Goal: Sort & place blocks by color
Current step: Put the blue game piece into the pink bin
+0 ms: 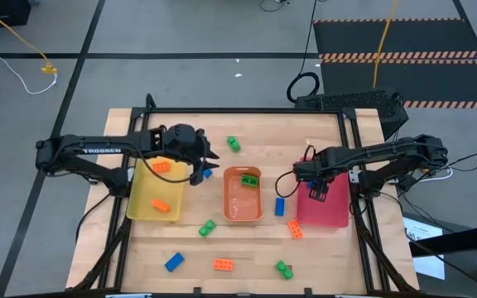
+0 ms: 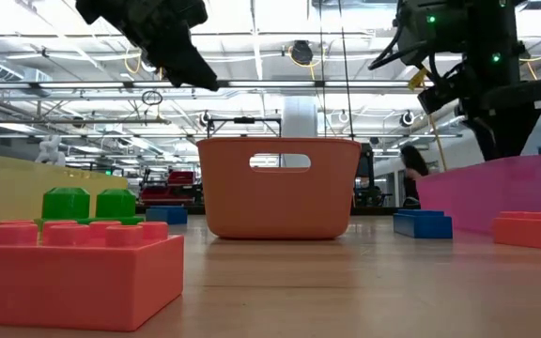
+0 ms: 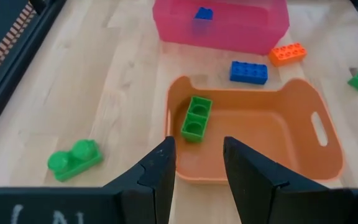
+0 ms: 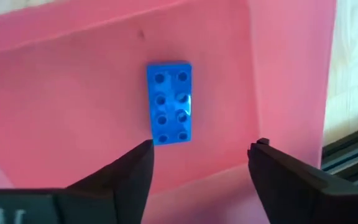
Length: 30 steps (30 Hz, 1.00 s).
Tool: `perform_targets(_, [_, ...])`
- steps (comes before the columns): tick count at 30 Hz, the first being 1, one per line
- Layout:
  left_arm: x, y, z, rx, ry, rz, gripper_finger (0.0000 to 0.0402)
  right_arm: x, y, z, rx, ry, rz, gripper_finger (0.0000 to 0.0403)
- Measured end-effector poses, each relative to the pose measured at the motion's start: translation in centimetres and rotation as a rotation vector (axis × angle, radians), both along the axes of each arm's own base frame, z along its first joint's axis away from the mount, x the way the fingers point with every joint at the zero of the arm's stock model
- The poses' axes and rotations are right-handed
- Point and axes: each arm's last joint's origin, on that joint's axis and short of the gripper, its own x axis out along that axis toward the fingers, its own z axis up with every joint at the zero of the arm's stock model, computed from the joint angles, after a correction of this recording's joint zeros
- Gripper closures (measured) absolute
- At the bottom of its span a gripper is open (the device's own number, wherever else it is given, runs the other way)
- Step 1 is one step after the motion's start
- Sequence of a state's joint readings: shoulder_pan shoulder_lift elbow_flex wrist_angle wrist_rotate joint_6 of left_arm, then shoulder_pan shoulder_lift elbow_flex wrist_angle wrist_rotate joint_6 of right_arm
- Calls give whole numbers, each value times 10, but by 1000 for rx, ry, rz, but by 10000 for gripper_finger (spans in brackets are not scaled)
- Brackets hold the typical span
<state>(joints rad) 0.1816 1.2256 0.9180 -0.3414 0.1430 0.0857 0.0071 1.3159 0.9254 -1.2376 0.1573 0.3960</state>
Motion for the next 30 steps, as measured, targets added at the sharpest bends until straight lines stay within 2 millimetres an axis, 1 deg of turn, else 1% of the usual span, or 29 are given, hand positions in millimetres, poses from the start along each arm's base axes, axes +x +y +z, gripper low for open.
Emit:
perform_targets(2, [0,-3,0,6,5,2,266,6,0,7,5,-44,18,144])
perform_targets(4, [1,-4,0,11,4,0,266,15,2,16,10,-117,76,139])
perform_targets(8, [1,-6,0,11,4,-6,266,36,11,33,46,-296,300,139])
perform_targets(11, [1,-8,0,15,6,12,266,49,17,38,36,-418,444,143])
perform_targets(14, [2,-10,0,30,8,28,266,60,21,38,18,-495,510,148])
perform_targets(19, [2,-15,0,38,9,20,266,72,28,21,19,-435,619,149])
perform_targets(23, [2,-16,0,44,6,19,266,82,33,1,37,-359,651,149])
perform_targets(25, [2,-16,0,44,6,20,266,86,37,-5,66,-330,666,149])
perform_targets(27, [2,-16,0,44,6,21,266,91,42,-6,80,-314,687,149])
perform_targets(30, [3,-17,0,45,6,15,266,99,48,2,83,-290,730,149])
